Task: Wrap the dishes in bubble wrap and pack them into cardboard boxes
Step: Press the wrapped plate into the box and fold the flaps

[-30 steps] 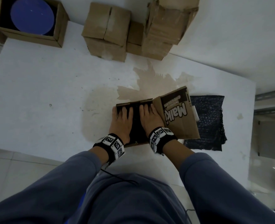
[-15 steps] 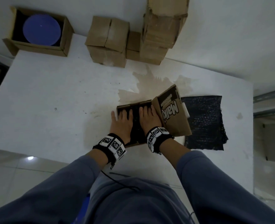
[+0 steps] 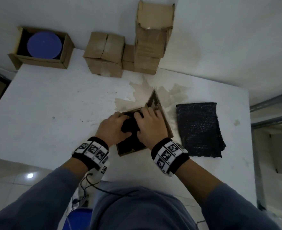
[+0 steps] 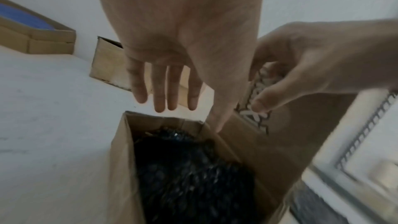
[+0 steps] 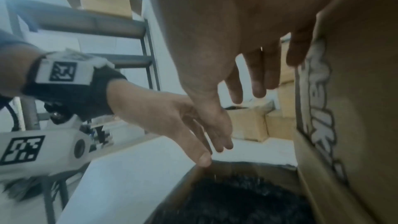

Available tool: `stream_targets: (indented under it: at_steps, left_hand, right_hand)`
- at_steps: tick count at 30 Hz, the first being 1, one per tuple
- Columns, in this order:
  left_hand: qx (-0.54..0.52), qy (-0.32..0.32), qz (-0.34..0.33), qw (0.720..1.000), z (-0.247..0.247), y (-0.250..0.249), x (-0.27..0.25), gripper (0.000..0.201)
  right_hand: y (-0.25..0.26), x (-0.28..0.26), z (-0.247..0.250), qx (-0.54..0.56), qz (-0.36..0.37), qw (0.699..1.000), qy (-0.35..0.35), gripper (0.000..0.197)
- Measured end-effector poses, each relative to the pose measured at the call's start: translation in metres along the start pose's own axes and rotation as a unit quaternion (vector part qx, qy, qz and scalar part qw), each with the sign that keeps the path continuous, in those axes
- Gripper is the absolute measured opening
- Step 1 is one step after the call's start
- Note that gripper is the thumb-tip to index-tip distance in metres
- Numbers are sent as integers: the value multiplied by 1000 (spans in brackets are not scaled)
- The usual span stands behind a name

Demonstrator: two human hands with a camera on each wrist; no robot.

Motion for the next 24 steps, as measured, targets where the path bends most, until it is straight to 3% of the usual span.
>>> stream_targets:
  at_steps: [3,6,8,11,14,16,19,24]
  left_hand:
    - [-114,-12,42,992,18,-9,7,36]
    - [-249,-35,81,965,27,-27,10,15]
    - [-306,-56,94,946,33,-45,9,8]
    - [-402,-85,130,902,42,-63,2,12]
    - [-477,-88,167,858,45,-77,-8,29]
    - [-496,-71,183,846,42,-81,-18,45]
    - [-493,-67,204,843,38,-74,-35,69]
    - [-457,-151,248,841,45,-44,-60,84]
  right_hand:
    - [-27,-8,50,-15,-57,992,-113,53]
    - [-70,-25,67,21,-163,976,-143,70]
    - [-93,-43,61,120,-229,955,-148,72]
    - [-110,-71,35,294,-324,888,-141,64]
    - [-101,-86,22,383,-334,847,-154,56]
    - [-86,-89,14,425,-331,831,-139,45]
    - [-63,-87,3,438,-295,842,-113,31]
    - [-24,-75,-16,387,-200,899,-41,29]
Point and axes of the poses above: each hand's wrist, its own x-axis towards the middle knuckle, its own z-axis out of the back of the hand, y = z × x, the point moved 10 cm from there along x, towards the middle knuckle, and after that the axes turned 12 degrees about -y, right-handed, at the moved point
